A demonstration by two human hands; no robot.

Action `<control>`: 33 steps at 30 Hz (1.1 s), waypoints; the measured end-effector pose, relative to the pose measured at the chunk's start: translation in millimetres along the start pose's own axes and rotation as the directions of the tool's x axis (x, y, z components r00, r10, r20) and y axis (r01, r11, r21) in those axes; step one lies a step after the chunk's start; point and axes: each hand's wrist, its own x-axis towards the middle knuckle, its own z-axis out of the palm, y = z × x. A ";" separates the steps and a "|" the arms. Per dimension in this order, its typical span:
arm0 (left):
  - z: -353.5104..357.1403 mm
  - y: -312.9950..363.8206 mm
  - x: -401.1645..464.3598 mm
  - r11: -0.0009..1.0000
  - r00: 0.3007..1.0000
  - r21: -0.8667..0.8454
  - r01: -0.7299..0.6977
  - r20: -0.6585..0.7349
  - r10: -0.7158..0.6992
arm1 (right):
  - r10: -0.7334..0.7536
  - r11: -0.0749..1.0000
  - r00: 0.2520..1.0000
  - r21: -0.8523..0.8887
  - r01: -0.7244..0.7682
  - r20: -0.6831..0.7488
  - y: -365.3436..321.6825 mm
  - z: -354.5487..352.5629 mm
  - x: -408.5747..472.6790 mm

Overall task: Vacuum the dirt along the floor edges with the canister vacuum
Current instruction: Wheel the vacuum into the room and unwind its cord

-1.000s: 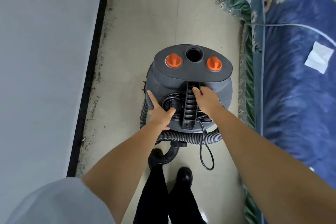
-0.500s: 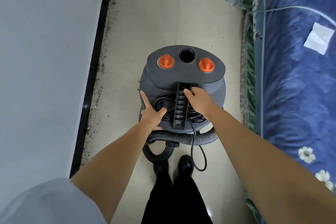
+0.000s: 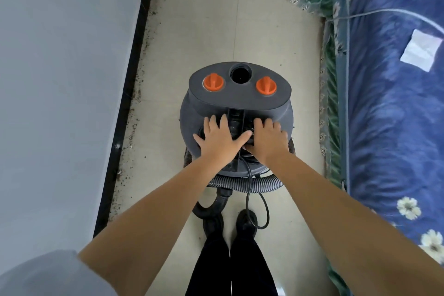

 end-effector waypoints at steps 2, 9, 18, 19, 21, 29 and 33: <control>0.5 8.2 2.4 0.998 0.999 0.054 0.032 -0.001 -0.032 | -0.044 0.999 0.999 -0.030 0.044 0.016 9.1 -0.6 1.3; -3.5 14.4 1.7 0.975 0.999 -0.220 0.031 -0.007 -0.033 | 0.137 0.979 0.988 0.145 -0.146 0.071 54.0 16.5 -16.2; -21.9 32.2 -14.5 0.920 0.982 -0.356 0.167 0.142 -0.123 | 0.273 0.708 0.958 0.654 -0.265 0.093 118.2 -18.3 -69.8; -28.2 34.5 -21.4 0.937 0.987 -0.319 0.143 0.113 -0.112 | 0.255 0.673 0.965 0.703 -0.227 0.067 117.9 -33.6 -80.4; -36.6 38.6 -30.0 0.959 0.998 -0.279 0.053 0.038 -0.044 | 0.224 0.616 0.974 0.770 -0.166 0.031 115.7 -55.1 -91.2; -110.2 90.0 -122.5 0.757 0.843 -0.541 -0.367 0.150 0.517 | 0.018 0.455 0.989 0.882 0.123 -0.148 93.7 -178.6 -166.8; -142.7 87.1 -155.1 0.551 0.915 -0.798 -0.244 -0.001 0.403 | 0.009 0.231 0.982 0.956 0.181 -0.188 73.6 -211.1 -203.0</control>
